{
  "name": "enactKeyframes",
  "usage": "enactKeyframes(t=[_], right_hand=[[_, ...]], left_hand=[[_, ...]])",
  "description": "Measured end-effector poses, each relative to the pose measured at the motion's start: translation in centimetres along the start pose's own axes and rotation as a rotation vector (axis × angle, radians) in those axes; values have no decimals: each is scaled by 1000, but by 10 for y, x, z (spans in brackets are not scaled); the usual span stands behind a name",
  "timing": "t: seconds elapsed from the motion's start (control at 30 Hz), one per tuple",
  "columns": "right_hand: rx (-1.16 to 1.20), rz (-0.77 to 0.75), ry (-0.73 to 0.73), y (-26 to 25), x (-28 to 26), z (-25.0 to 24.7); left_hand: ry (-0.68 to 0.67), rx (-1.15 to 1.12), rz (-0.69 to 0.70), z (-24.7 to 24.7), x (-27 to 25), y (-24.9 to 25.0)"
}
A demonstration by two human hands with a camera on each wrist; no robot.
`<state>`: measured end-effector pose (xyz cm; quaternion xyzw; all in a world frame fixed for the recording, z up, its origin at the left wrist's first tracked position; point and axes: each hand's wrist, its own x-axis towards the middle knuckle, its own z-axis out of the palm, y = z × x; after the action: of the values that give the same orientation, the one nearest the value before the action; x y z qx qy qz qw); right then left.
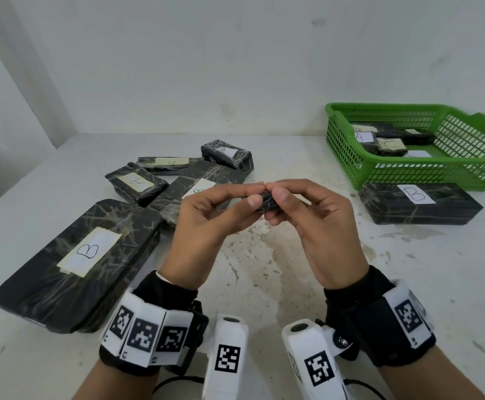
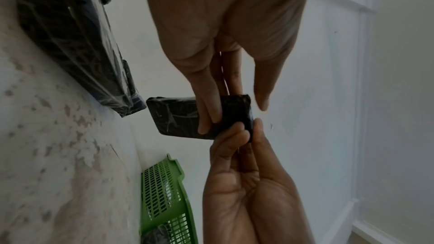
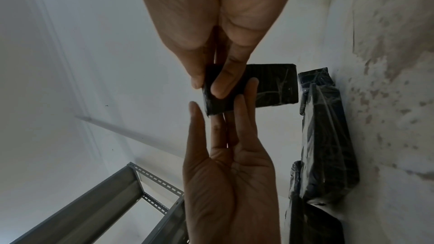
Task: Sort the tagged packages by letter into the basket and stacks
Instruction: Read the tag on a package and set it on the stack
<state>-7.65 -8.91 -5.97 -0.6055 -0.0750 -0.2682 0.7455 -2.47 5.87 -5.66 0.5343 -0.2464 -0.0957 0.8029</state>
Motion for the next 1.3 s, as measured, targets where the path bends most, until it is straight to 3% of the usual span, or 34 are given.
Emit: enactKeyframes(t=[0.57,0.83,0.97,1.1,1.3], right_hand=[[-38,40,-6,0,-2,5],[-58,321,153,3,5,-4],[-11,390,223,9,7,-8],[49,383,165,6,9,-10],[-192,244,1,3,7,-11]], left_hand=[[-8,92,-4,-4,1,1],[-94,163,-32,-5,2,-2],[-115,177,-42,-5,3,1],[-52,190,-55,-7,4,4],[-17,255,-114,-10,6,2]])
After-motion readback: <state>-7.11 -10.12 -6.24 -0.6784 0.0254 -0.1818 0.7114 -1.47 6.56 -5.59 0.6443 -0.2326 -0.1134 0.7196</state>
